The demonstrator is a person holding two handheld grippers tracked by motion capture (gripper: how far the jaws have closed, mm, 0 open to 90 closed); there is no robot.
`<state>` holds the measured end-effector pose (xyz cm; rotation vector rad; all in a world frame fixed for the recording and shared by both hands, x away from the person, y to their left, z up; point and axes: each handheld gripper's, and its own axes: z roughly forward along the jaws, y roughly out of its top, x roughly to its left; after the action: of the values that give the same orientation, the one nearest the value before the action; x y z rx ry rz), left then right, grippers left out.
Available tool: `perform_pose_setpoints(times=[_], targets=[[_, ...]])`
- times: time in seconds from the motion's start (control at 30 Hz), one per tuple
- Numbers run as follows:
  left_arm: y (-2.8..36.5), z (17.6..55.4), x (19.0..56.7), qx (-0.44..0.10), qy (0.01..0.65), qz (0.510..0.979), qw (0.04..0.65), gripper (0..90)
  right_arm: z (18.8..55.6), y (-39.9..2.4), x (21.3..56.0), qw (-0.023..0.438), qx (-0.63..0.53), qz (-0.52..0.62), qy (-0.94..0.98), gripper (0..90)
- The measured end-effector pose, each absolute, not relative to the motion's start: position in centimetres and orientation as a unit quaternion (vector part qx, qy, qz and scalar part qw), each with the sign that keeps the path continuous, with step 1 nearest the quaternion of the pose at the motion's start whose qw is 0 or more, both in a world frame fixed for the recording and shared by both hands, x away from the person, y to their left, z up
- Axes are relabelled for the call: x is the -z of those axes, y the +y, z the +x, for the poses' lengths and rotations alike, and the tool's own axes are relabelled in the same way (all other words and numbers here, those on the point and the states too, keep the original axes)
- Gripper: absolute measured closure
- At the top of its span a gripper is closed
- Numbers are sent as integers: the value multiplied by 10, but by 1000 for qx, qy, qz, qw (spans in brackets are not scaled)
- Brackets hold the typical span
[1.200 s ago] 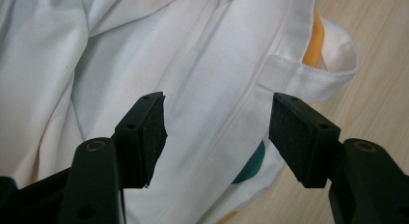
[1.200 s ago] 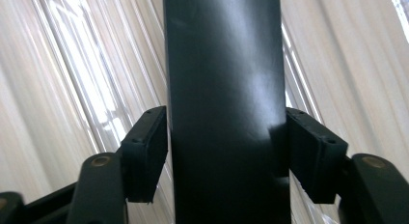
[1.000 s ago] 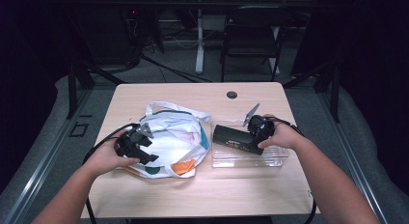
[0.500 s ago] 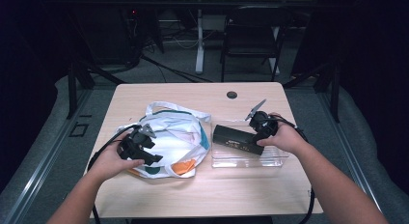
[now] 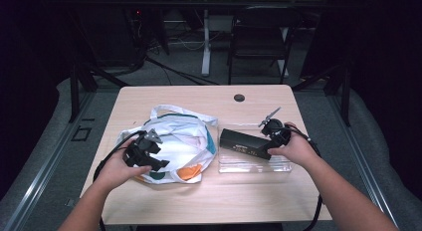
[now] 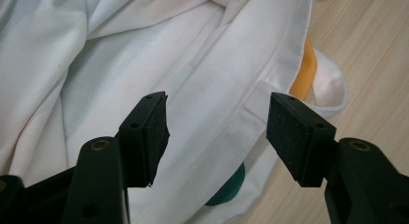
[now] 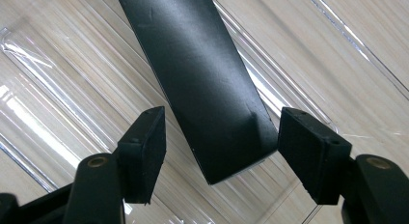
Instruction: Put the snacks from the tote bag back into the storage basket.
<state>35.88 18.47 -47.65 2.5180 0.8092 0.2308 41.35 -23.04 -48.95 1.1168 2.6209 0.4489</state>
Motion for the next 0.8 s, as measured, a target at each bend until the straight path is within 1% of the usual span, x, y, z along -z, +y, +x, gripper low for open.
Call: perform_pose_setpoints(times=[0.33,0.47,0.53,0.6,0.77,0.8], targets=[[184,359,478,-84,295,922,237,399,409,-240,493,140,-147,393,897,324],[186,359,477,-86,299,919,243,399,409,-243,498,136,-158,403,891,324],[187,358,478,-83,303,916,251,399,409,-244,497,135,-142,398,896,324],[188,357,480,-81,306,916,248,399,409,-243,501,135,-159,411,887,320],[191,356,483,-80,315,913,249,399,412,-245,504,123,-136,405,896,321],[192,356,483,-79,315,913,248,399,412,-244,505,127,-144,411,891,320]])
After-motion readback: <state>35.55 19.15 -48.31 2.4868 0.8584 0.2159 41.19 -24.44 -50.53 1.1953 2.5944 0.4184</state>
